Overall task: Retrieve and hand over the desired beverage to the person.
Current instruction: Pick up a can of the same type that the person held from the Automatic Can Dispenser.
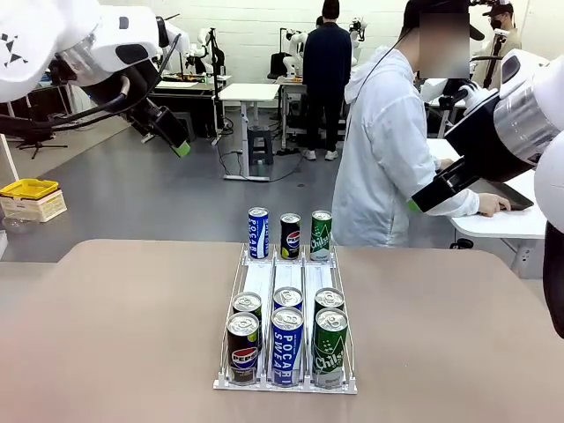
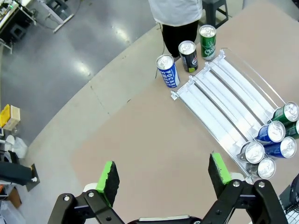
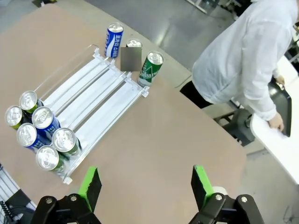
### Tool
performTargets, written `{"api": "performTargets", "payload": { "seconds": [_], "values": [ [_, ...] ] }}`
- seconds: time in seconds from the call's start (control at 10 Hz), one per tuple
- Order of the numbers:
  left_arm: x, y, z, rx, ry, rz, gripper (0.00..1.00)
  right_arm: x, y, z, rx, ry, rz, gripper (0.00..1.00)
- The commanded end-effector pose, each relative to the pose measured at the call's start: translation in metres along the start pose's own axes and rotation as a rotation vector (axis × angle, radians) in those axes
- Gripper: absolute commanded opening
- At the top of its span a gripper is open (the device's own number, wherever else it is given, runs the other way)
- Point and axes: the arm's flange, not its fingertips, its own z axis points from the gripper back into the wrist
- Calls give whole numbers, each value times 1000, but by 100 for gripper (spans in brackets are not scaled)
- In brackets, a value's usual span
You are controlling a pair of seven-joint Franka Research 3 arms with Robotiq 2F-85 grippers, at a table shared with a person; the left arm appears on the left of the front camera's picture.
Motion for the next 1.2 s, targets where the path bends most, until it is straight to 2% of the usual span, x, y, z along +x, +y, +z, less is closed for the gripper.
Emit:
{"api": "performTargets", "payload": {
  "seconds": [0.0, 0.1, 0.2, 0.3, 0.5, 0.6, 0.7, 0.9, 1.0, 1.1],
  "values": [
    [-22, 16, 9, -304, -21, 48, 100, -2, -37, 5, 143, 38, -58, 100],
    [-31, 54, 20, -529, -6, 113, 100, -4, -98, 9, 387, 92, -169, 100],
    [-36, 89, 26, -616, 31, 134, 100, -12, -140, 14, 464, 78, -249, 100],
    [-50, 109, 31, -648, 7, 186, 100, -27, -171, 21, 531, 37, -321, 100],
    [-72, 148, 38, -634, 12, 268, 100, -51, -208, 30, 566, -10, -412, 100],
    [-89, 167, 46, -602, 17, 324, 100, -67, -223, 38, 555, 5, -447, 100],
    [-105, 181, 55, -535, -1, 412, 100, -81, -232, 45, 536, -10, -485, 100],
    [-129, 194, 70, -506, -59, 499, 100, -105, -241, 55, 479, -51, -554, 100],
    [-136, 197, 75, -458, -87, 573, 100, -114, -241, 58, 407, -17, -558, 100],
    [-131, 207, 65, -528, -16, 447, 100, -101, -252, 57, 501, -19, -544, 100]
  ]
}}
